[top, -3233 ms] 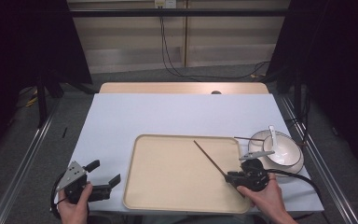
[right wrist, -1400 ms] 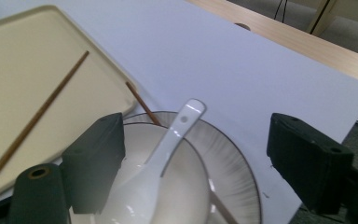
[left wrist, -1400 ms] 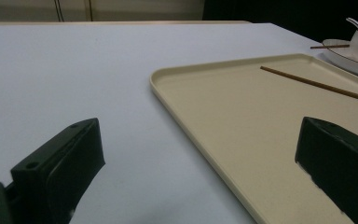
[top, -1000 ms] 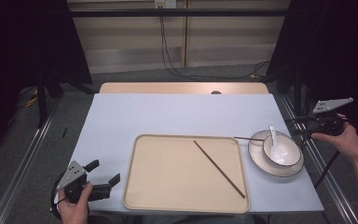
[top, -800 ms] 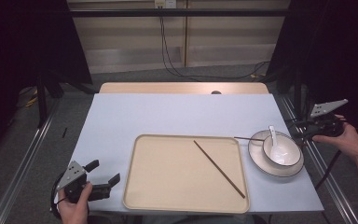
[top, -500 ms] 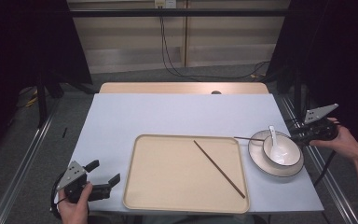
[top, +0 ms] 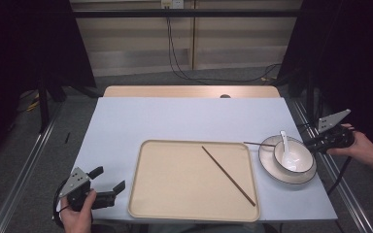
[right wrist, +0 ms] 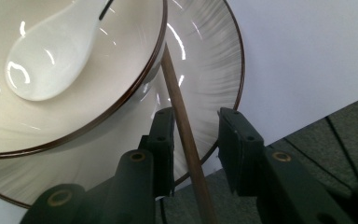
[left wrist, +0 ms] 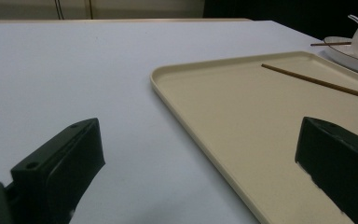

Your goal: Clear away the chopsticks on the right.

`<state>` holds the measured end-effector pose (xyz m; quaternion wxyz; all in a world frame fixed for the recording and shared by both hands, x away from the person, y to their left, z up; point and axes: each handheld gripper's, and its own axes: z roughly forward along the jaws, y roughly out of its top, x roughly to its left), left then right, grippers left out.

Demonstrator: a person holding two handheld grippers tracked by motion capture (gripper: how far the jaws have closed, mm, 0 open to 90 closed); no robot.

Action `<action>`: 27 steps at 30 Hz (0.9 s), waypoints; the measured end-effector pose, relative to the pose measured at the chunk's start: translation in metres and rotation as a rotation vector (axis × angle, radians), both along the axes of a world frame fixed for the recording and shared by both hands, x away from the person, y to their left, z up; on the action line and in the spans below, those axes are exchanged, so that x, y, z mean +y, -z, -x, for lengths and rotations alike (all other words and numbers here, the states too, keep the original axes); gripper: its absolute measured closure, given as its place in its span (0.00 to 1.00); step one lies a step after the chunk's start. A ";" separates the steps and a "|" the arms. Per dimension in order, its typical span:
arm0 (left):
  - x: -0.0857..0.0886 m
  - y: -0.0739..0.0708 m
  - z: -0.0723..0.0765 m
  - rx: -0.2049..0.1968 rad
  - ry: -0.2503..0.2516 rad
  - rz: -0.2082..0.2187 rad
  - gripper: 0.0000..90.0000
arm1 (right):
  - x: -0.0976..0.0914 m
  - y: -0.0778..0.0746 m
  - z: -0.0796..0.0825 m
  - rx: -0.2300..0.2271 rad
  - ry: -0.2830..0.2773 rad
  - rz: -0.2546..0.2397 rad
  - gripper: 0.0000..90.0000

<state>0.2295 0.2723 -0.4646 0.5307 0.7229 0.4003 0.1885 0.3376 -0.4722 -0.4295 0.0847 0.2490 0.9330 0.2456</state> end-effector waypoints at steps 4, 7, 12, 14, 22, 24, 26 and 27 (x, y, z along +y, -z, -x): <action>0.000 0.000 0.000 0.000 -0.001 -0.001 0.01 | 0.001 0.001 -0.002 -0.034 -0.011 -0.009 0.84; 0.000 0.000 0.000 0.001 -0.005 -0.003 0.01 | 0.004 0.003 -0.003 -0.045 -0.025 0.005 0.86; 0.000 0.000 0.000 0.001 -0.007 0.007 0.01 | 0.012 0.007 -0.007 -0.047 -0.045 0.039 0.92; 0.001 0.000 0.000 0.001 -0.005 0.000 0.01 | 0.015 0.009 -0.008 -0.047 -0.052 0.061 0.94; 0.000 0.000 0.000 0.001 -0.007 0.007 0.01 | 0.017 0.007 -0.009 -0.057 -0.040 0.043 0.95; 0.000 0.000 0.001 0.000 -0.010 0.005 0.01 | 0.014 0.005 -0.009 -0.058 -0.025 0.013 0.95; -0.001 0.000 0.001 -0.001 -0.011 0.005 0.01 | 0.011 0.001 -0.009 -0.071 0.019 0.002 0.95; -0.001 0.000 0.001 -0.001 -0.011 0.005 0.01 | 0.009 -0.001 -0.008 -0.069 0.032 -0.019 0.95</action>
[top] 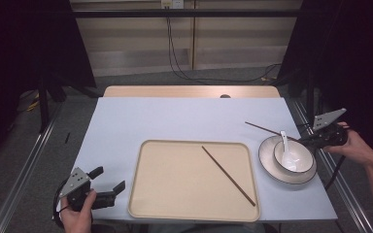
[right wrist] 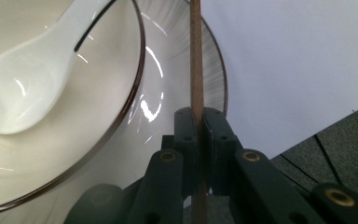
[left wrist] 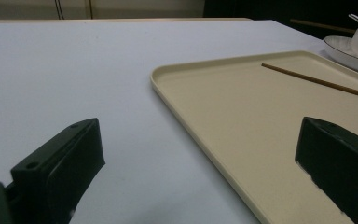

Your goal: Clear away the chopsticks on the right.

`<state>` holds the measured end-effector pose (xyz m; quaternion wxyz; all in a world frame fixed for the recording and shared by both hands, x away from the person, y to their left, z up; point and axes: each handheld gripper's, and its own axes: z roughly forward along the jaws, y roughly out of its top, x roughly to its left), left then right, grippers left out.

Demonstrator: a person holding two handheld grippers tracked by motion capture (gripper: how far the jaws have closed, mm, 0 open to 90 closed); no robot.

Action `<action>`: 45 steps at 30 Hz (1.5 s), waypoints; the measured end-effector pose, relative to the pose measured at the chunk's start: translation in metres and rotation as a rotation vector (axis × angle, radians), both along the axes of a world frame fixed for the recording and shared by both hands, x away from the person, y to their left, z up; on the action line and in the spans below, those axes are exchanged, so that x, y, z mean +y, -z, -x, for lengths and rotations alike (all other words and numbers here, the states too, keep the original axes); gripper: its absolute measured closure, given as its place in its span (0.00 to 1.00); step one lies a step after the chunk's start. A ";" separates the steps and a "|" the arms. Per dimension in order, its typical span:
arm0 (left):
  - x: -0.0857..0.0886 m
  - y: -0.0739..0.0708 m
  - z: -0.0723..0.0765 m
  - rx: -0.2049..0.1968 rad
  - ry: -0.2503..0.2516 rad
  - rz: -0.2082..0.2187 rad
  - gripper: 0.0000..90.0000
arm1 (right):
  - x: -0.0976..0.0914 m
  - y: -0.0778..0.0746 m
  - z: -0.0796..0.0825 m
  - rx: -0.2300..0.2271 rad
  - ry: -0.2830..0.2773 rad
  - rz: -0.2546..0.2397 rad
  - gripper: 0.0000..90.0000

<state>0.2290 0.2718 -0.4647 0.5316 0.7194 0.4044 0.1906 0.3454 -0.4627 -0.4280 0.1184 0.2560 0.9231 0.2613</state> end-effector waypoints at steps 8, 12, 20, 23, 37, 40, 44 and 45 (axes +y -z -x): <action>0.000 -0.001 0.000 -0.005 0.010 -0.008 0.01 | -0.008 -0.015 0.004 -0.026 0.092 -0.091 0.95; 0.000 -0.001 0.000 -0.005 0.013 -0.007 0.01 | -0.010 -0.024 0.008 -0.025 0.160 -0.117 0.95; 0.000 -0.001 0.000 -0.010 0.011 -0.011 0.01 | -0.006 -0.038 0.018 -0.056 0.252 -0.177 0.95; -0.001 -0.002 0.001 -0.011 0.016 -0.005 0.01 | 0.000 -0.045 0.029 -0.062 0.266 -0.208 0.95; -0.001 -0.003 0.002 -0.022 0.019 -0.008 0.01 | 0.042 -0.056 0.077 -0.067 0.355 -0.244 0.95; 0.000 -0.003 0.001 -0.030 0.015 -0.010 0.01 | 0.050 -0.056 0.084 -0.073 0.364 -0.257 0.95; -0.001 -0.003 0.002 -0.031 0.019 0.002 0.01 | 0.067 -0.055 0.095 -0.072 0.368 -0.282 0.95; -0.001 -0.003 0.002 -0.035 0.019 0.007 0.01 | 0.075 -0.053 0.099 -0.065 0.380 -0.289 0.95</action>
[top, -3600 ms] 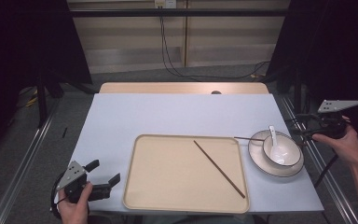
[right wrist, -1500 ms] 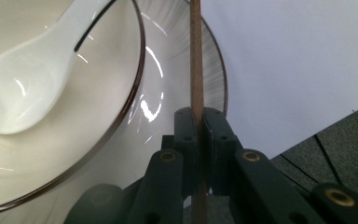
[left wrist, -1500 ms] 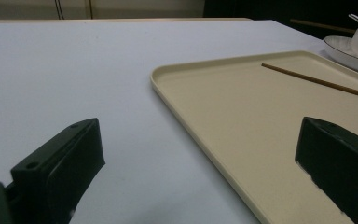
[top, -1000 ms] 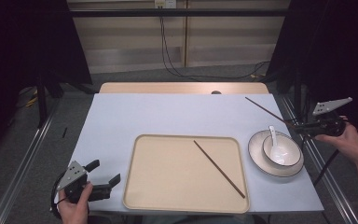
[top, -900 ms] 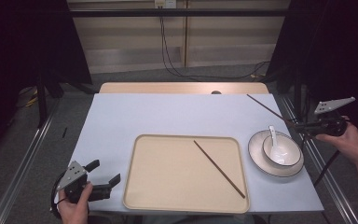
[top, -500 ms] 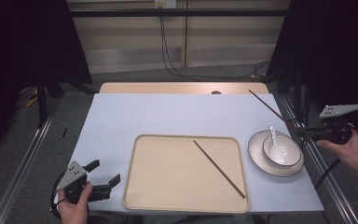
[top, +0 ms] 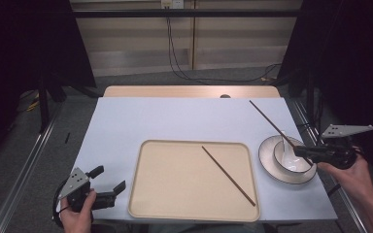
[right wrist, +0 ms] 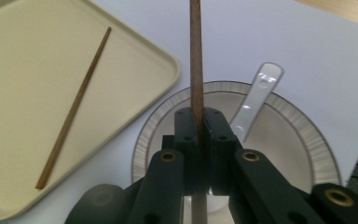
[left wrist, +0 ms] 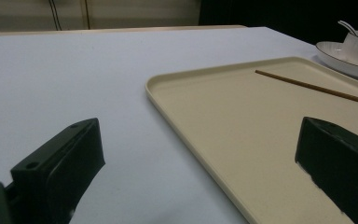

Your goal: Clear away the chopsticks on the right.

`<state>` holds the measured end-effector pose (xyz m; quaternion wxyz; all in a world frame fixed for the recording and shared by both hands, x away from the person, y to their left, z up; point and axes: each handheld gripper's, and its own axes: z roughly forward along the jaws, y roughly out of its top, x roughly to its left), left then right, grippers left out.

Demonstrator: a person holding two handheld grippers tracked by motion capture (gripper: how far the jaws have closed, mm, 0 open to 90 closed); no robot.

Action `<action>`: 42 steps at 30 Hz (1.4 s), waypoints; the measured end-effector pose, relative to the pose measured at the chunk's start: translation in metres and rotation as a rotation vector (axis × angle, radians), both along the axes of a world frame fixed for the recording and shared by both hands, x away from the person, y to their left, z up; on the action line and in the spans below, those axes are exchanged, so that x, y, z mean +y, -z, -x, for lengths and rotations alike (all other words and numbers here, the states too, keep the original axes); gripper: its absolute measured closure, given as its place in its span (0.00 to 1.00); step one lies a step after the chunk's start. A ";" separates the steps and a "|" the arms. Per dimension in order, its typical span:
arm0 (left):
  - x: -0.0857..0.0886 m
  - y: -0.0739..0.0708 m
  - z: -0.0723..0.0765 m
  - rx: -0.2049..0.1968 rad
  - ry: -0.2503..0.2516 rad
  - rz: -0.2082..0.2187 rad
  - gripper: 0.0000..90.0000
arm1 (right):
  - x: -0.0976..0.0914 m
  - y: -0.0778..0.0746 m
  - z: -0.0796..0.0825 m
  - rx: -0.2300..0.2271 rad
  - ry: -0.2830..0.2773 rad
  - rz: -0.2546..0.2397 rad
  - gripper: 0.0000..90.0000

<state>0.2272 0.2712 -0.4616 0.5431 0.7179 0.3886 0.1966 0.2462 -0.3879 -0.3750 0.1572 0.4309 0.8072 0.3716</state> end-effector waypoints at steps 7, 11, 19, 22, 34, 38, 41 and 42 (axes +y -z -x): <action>0.000 0.000 0.000 -0.002 0.001 0.011 0.01 | 0.026 0.002 0.010 0.020 -0.005 -0.007 0.95; -0.001 0.000 0.000 -0.002 -0.002 0.012 0.01 | 0.045 0.007 0.014 0.026 -0.011 -0.023 0.95; -0.001 -0.001 -0.002 -0.010 -0.004 0.002 0.01 | 0.072 0.016 0.014 0.068 -0.032 -0.045 0.95; -0.002 -0.001 -0.003 -0.012 0.009 -0.007 0.01 | 0.089 0.022 0.014 0.100 -0.030 -0.041 0.95; -0.002 -0.001 -0.002 -0.014 -0.003 0.005 0.01 | 0.135 0.034 0.017 0.159 -0.051 -0.098 0.95; -0.001 -0.001 -0.002 -0.019 -0.004 -0.001 0.01 | 0.146 0.045 0.020 0.187 -0.056 -0.074 0.95; -0.001 -0.001 -0.002 -0.016 -0.006 -0.002 0.01 | 0.151 0.051 0.021 0.192 -0.056 -0.062 0.95; -0.001 -0.001 -0.002 -0.016 -0.006 -0.002 0.01 | 0.151 0.051 0.021 0.192 -0.056 -0.062 0.95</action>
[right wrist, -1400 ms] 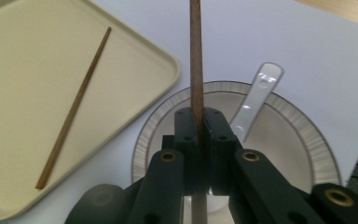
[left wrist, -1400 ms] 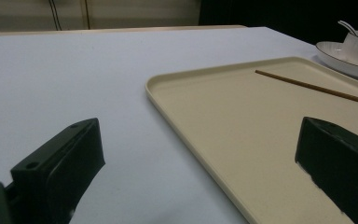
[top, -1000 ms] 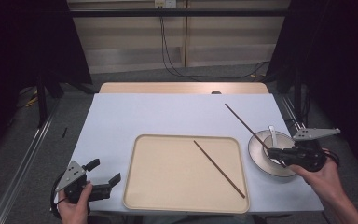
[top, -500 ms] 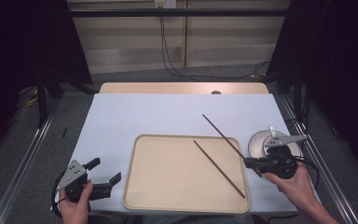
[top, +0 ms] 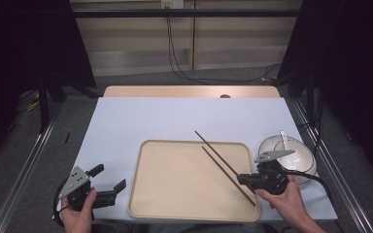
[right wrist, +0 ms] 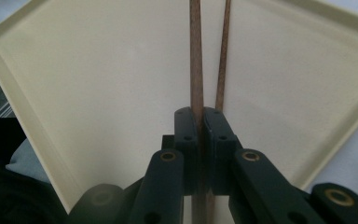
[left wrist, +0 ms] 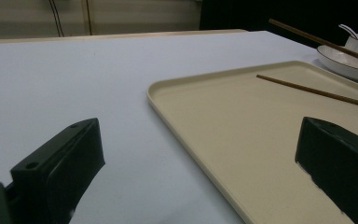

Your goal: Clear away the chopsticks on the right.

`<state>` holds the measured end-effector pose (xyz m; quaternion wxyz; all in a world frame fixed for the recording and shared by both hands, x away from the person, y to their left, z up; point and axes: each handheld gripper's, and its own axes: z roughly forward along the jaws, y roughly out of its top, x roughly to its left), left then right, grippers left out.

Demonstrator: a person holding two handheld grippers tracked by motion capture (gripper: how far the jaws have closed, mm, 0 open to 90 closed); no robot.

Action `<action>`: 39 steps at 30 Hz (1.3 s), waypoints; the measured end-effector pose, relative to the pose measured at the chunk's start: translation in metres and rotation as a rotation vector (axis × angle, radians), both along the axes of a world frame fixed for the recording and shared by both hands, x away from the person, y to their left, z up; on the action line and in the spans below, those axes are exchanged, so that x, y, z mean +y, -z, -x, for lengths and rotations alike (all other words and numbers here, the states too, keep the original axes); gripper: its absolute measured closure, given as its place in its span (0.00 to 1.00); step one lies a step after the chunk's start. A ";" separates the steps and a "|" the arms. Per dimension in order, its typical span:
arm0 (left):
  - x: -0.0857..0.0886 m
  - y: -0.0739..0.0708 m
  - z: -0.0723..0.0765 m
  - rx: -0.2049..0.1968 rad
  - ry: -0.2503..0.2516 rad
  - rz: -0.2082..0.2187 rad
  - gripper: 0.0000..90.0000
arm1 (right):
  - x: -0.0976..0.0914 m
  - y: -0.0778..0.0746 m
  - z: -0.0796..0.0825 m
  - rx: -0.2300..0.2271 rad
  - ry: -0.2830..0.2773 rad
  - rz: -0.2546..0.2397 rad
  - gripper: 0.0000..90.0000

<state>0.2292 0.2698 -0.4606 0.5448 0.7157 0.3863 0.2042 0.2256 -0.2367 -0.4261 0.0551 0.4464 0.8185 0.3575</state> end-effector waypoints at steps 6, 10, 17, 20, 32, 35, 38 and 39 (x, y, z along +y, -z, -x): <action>0.001 0.000 0.000 -0.002 0.000 0.000 0.01 | 0.010 0.014 0.003 0.028 0.003 0.008 0.95; 0.001 0.000 0.001 -0.001 -0.002 0.001 0.01 | 0.015 0.019 0.005 0.044 0.020 0.010 0.95; 0.001 0.000 0.001 0.001 -0.003 0.001 0.01 | 0.021 0.027 0.005 0.065 0.008 0.023 0.95; 0.001 0.000 0.001 0.001 -0.002 0.004 0.01 | 0.023 0.031 0.004 0.074 0.014 0.043 0.95; 0.001 0.000 0.001 0.003 -0.007 0.002 0.01 | 0.026 0.037 0.004 0.092 0.022 0.056 0.95; 0.001 0.000 0.001 0.003 -0.006 0.004 0.01 | 0.027 0.038 0.005 0.086 0.019 0.056 0.94; 0.001 0.001 0.001 0.003 -0.013 0.010 0.01 | 0.027 0.037 0.006 0.092 0.024 0.056 0.94; 0.001 0.001 0.001 0.003 -0.013 0.010 0.01 | 0.027 0.037 0.006 0.092 0.024 0.056 0.94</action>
